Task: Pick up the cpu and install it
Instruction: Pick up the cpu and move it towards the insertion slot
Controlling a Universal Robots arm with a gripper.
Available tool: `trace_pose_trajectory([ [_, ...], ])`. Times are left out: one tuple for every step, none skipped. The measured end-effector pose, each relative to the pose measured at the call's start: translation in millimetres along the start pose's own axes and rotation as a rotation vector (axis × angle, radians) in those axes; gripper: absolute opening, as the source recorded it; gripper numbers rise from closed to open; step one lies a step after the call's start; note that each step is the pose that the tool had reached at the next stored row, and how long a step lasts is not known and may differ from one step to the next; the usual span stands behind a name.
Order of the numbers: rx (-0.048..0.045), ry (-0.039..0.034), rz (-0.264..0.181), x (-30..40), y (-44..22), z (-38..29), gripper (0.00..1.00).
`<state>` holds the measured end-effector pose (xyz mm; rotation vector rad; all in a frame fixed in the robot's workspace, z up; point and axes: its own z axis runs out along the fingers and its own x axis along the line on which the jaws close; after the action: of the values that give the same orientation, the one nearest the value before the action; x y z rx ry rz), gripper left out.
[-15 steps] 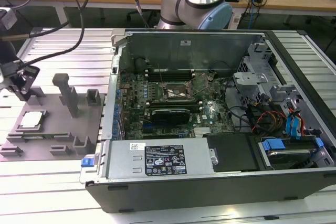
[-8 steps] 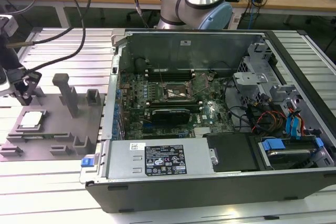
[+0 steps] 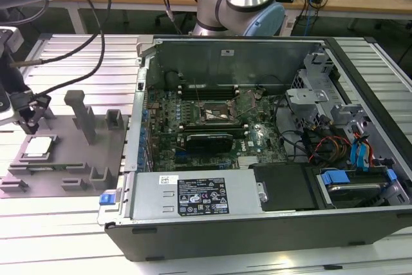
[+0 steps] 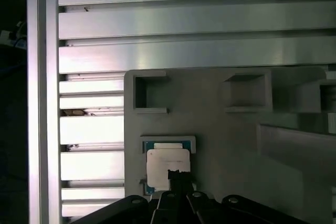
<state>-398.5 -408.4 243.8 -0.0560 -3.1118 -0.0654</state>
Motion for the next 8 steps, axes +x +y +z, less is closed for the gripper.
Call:
trace_pose_trajectory([
  [0.0,0.0007,0.0,1.1,-0.3,3.3,0.11],
  [0.0001,0.0011,0.0,2.5,-0.7,6.5,0.11],
  [0.0001,0.001,0.0,3.7,-1.1,9.6,0.11],
  [0.0,0.001,0.0,4.4,-1.4,11.6,0.11],
  [-0.0001,0.0009,0.0,5.0,-1.8,13.5,0.11],
  [-0.0001,0.0009,0.0,5.5,-2.3,15.2,0.11],
  [0.0,0.001,0.0,5.9,-2.6,16.8,0.11],
  [0.0,0.0012,0.0,6.2,-3.0,18.5,0.11],
])
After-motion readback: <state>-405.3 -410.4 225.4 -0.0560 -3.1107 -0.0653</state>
